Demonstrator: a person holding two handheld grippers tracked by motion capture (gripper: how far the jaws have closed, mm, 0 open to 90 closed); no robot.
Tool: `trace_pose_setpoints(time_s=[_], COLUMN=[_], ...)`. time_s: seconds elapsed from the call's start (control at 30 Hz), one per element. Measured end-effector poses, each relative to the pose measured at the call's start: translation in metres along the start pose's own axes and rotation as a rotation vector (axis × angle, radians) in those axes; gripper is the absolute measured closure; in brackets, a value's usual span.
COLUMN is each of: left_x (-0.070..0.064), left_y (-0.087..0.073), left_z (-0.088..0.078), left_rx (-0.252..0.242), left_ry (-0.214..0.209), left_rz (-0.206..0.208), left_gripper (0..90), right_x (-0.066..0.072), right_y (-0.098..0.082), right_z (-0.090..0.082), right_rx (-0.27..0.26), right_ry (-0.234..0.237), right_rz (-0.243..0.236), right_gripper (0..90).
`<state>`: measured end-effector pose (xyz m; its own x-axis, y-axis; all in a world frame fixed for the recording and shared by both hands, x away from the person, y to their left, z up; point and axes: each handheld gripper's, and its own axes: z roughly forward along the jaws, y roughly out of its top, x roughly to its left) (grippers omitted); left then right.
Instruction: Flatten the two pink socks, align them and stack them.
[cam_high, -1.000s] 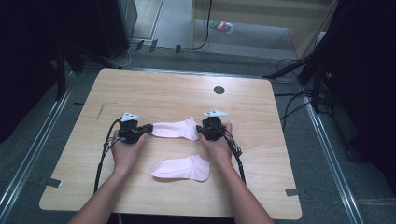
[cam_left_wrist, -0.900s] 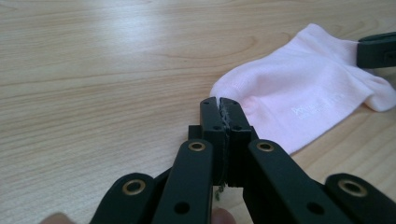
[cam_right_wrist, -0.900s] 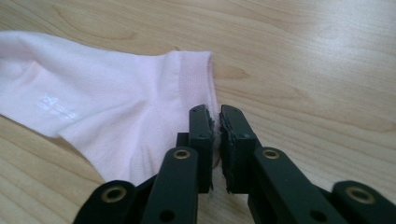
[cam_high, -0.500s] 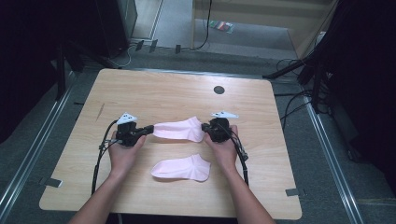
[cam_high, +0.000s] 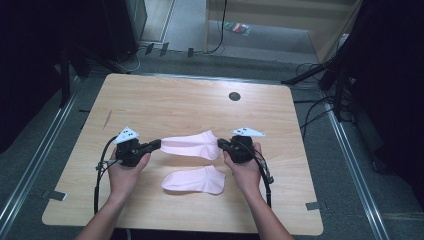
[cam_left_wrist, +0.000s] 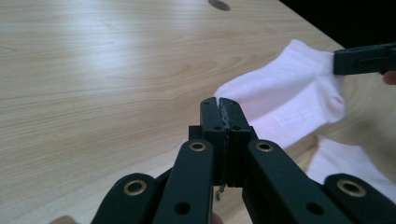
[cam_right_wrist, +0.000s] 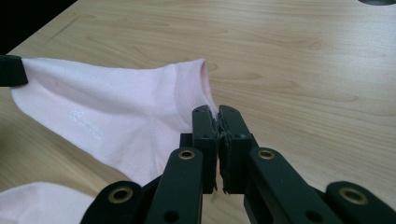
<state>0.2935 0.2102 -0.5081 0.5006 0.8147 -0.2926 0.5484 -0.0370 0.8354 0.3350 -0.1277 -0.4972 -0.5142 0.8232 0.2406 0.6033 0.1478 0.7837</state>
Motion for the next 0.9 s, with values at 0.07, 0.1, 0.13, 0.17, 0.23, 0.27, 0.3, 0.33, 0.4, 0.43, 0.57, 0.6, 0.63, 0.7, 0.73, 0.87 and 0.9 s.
trace_pose_setpoints(time_s=[0.07, 0.1, 0.13, 0.17, 0.23, 0.27, 0.3, 0.33, 0.4, 0.43, 0.57, 0.6, 0.63, 0.7, 0.73, 0.87, 0.9], left_x=[-0.006, -0.011, -0.011, -0.014, -0.020, -0.021, -0.024, -0.025, -0.028, -0.030, -0.035, -0.035, -0.036, -0.038, -0.039, -0.043, -0.043], left_y=[-0.002, -0.004, -0.004, -0.005, -0.008, -0.009, -0.011, -0.013, -0.016, -0.018, -0.029, -0.029, -0.031, -0.035, -0.037, -0.045, -0.047], left_z=[-0.006, -0.010, -0.010, -0.013, -0.017, -0.018, -0.021, -0.022, -0.027, -0.029, -0.038, -0.038, -0.039, -0.042, -0.043, -0.045, -0.045], left_rx=[-0.004, -0.003, -0.003, -0.003, 0.002, 0.004, 0.007, 0.012, 0.018, 0.018, 0.043, 0.043, 0.048, 0.059, 0.061, 0.087, 0.088], left_ry=[-0.008, -0.020, -0.020, -0.028, -0.045, -0.053, -0.063, -0.068, -0.085, -0.088, -0.122, -0.122, -0.129, -0.138, -0.143, -0.149, -0.152], left_rz=[0.007, 0.013, 0.013, 0.019, 0.021, 0.022, 0.023, 0.024, 0.022, 0.019, 0.010, 0.010, 0.008, 0.004, 0.004, 0.013, 0.007], left_gripper=[90.0, 90.0, 90.0, 90.0, 90.0, 90.0, 90.0, 90.0, 90.0, 90.0, 90.0, 90.0, 90.0, 90.0, 90.0, 90.0, 90.0], right_x=[0.001, 0.002, 0.002, 0.002, 0.003, 0.003, 0.003, 0.003, 0.004, 0.004, 0.009, 0.009, 0.010, 0.012, 0.012, 0.014, 0.013], right_y=[-0.003, -0.006, -0.006, -0.008, -0.011, -0.013, -0.014, -0.017, -0.020, -0.022, -0.036, -0.036, -0.038, -0.043, -0.046, -0.056, -0.058], right_z=[-0.006, -0.012, -0.012, -0.014, -0.020, -0.024, -0.026, -0.029, -0.034, -0.036, -0.047, -0.047, -0.049, -0.053, -0.054, -0.059, -0.059], right_rx=[-0.004, -0.005, -0.005, -0.003, -0.006, -0.005, -0.007, -0.007, -0.003, -0.002, 0.025, 0.025, 0.029, 0.044, 0.051, 0.070, 0.068], right_ry=[0.006, 0.012, 0.012, 0.012, 0.016, 0.020, 0.020, 0.022, 0.030, 0.033, 0.044, 0.044, 0.047, 0.050, 0.052, 0.060, 0.059], right_rz=[0.000, 0.009, 0.009, 0.008, 0.009, 0.011, 0.014, 0.015, 0.015, 0.015, 0.007, 0.007, 0.006, 0.006, 0.008, 0.018, 0.014], right_gripper=[87.3, 87.3, 87.3, 87.3, 87.3, 87.4, 87.3, 87.3, 87.3, 87.3, 87.4, 87.4, 87.4, 87.4, 87.3, 87.4, 87.4])
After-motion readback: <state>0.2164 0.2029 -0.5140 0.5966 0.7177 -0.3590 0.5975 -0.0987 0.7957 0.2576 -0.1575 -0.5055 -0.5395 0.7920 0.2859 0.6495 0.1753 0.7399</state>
